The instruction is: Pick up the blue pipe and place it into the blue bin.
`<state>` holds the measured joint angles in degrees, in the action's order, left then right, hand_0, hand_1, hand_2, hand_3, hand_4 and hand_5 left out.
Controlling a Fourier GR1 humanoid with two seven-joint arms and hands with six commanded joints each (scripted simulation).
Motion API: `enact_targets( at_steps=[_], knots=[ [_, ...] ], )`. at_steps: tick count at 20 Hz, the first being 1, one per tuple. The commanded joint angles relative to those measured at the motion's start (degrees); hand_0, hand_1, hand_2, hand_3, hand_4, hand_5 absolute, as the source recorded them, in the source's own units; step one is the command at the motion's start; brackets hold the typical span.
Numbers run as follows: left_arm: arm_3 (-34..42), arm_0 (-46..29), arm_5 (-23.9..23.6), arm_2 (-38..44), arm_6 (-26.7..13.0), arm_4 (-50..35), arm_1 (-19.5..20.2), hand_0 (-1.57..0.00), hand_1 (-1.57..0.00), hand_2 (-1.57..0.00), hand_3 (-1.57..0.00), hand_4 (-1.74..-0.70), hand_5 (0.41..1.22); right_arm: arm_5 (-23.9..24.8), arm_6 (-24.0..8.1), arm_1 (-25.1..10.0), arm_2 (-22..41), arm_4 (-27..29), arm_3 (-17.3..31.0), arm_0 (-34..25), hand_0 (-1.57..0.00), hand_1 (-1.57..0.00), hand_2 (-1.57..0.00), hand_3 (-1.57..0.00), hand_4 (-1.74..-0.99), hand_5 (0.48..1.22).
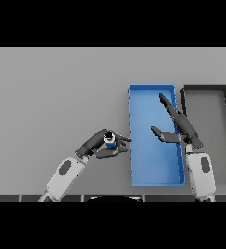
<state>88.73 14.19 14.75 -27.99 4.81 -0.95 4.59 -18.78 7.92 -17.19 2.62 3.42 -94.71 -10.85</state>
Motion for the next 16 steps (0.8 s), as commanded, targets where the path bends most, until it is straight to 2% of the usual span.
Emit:
enact_targets(
  at_steps=[1, 2, 4, 7, 11, 14, 16],
  knots=[
    [0.21, -0.04, 0.18, 0.13, -0.33, 0.03, -0.23, -1.57, -1.57, -1.57, -1.57, -1.47, 1.221, -1.95, -1.84, -1.32, 0.4, 1.56, -1.68, -0.78, 0.0, -0.01, -0.02, 0.0, -1.163, 0.592],
    [-0.2, -0.25, 0.5, 0.07, 0.07, 0.61, -0.41, -1.57, -1.57, -1.57, -1.57, -1.47, 1.221, -4.0, -3.07, -3.01, 0.63, 3.31, -3.56, -1.62, 0.0, -0.01, -0.01, 0.0, -1.165, 0.589],
    [0.15, -0.6, 0.77, 0.74, 0.08, 1.02, -0.39, -1.57, -1.57, -1.57, -1.57, -1.47, 1.221, -7.29, -7.6, -5.22, 2.02, 6.76, -7.01, -3.48, 0.0, 0.0, -0.01, 0.0, -1.177, 0.567],
    [0.66, -0.44, 1.07, 1.13, -0.58, 1.83, -1.36, -1.57, -1.57, -1.57, -1.57, -1.47, 1.221, -10.71, -10.99, -7.87, 5.25, 8.21, -12.69, -5.41, 0.0, 0.0, 0.0, 0.0, -1.205, 0.539],
    [0.71, -0.96, 1.64, 0.96, -0.93, 3.98, -2.37, -1.57, -1.57, -1.57, -1.57, -1.47, 1.221, -13.68, -15.23, -8.12, 8.94, 10.53, -14.1, -9.79, 0.0, 0.0, 0.0, 0.0, -1.256, 0.523],
    [1.04, -1.33, 2.34, 1.7, -1.48, 4.59, -2.65, -1.57, -1.57, -1.57, -1.57, -1.47, 1.221, -14.74, -19.35, -6.99, 11.35, 12.38, -13.27, -12.62, 0.0, 0.0, 0.0, 0.0, -1.239, 0.522],
    [0.66, -1.2, 3.27, 2.19, -1.28, 4.6, -3.23, -1.57, -1.57, -1.57, -1.57, -1.47, 1.221, -16.1, -20.86, -6.13, 12.94, 14.86, -13.3, -13.27, 0.0, 0.0, 0.0, 0.0, -1.227, 0.528]
  ],
)
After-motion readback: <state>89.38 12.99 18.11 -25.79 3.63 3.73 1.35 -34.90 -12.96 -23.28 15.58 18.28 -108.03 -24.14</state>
